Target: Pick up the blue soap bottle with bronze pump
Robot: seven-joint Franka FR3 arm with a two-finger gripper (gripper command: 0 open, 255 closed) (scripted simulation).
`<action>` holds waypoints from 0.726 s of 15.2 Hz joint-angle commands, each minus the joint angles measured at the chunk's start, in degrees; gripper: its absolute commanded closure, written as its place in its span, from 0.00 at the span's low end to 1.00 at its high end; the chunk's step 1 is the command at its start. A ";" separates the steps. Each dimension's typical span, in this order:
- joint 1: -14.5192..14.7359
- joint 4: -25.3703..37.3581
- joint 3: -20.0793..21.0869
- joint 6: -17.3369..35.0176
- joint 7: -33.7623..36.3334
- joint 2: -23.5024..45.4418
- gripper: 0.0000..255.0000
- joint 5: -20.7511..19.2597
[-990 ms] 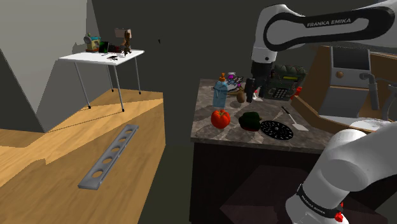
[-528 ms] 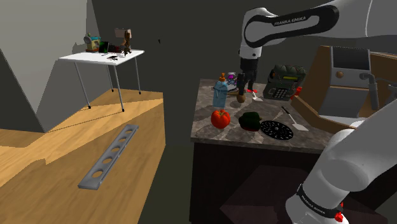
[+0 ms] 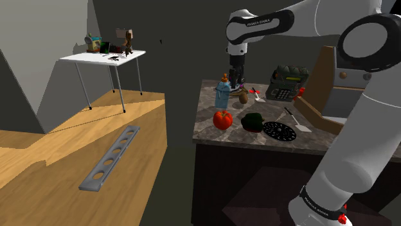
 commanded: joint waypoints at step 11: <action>-4.24 48.46 1.05 -14.71 -16.96 35.94 0.00 2.35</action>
